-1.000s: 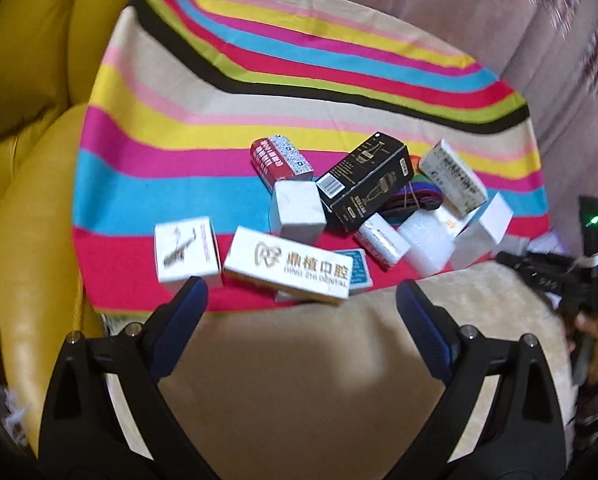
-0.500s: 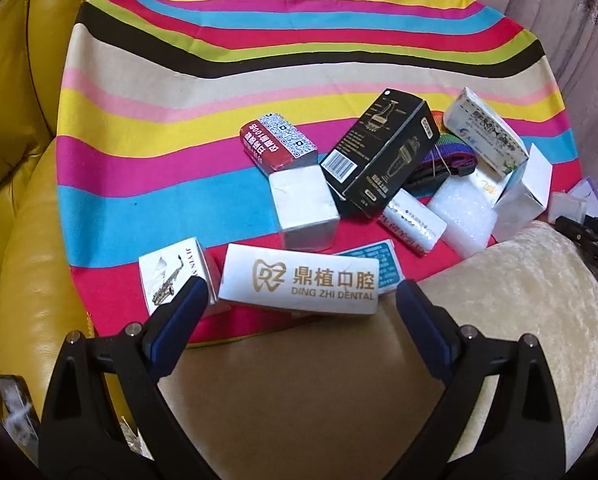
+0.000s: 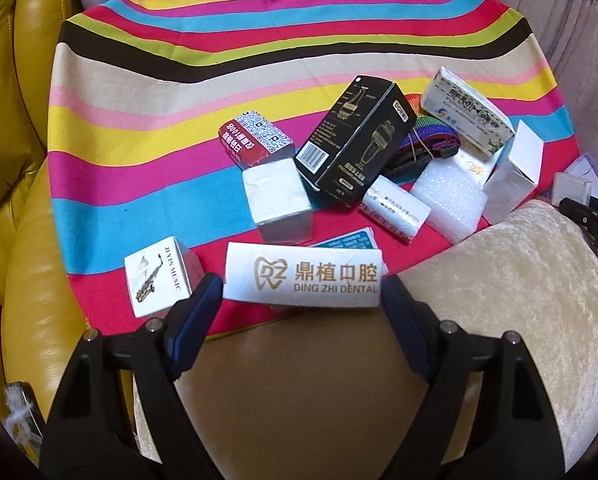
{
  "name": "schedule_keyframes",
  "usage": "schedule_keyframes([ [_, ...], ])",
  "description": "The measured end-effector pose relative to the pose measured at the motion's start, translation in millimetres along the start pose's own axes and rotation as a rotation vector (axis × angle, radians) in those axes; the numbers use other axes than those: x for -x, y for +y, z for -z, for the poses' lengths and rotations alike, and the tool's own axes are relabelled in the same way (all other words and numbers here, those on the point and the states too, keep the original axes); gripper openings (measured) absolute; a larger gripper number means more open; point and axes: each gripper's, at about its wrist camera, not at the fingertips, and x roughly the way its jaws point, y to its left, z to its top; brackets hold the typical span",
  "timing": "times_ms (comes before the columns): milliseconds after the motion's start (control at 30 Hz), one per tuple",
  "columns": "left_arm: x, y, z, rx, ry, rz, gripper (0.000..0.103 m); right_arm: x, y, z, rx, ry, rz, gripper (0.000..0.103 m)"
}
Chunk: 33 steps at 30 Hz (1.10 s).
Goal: Organize objects
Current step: 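Carry both boxes into the storage box and open both grippers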
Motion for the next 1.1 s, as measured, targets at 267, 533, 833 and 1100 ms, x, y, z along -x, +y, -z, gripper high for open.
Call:
schedule_keyframes([
  [267, 10.0, -2.9, 3.4, 0.028, -0.029, 0.010, 0.083, 6.6, -1.2, 5.0, -0.010, -0.022, 0.006, 0.043],
  [533, 39.5, -36.7, 14.7, 0.065, -0.136, 0.037, 0.083, 22.8, -5.8, 17.6, -0.022, -0.057, 0.023, 0.043],
  [833, 53.3, -96.5, 17.2, 0.007, -0.182, 0.152, 0.083, 47.1, -23.8, 42.0, -0.089, -0.088, 0.061, 0.043],
  [1100, 50.0, -148.7, 10.7, -0.064, -0.179, 0.215, 0.083, 64.7, -47.7, 56.1, -0.167, -0.095, 0.105, 0.043],
])
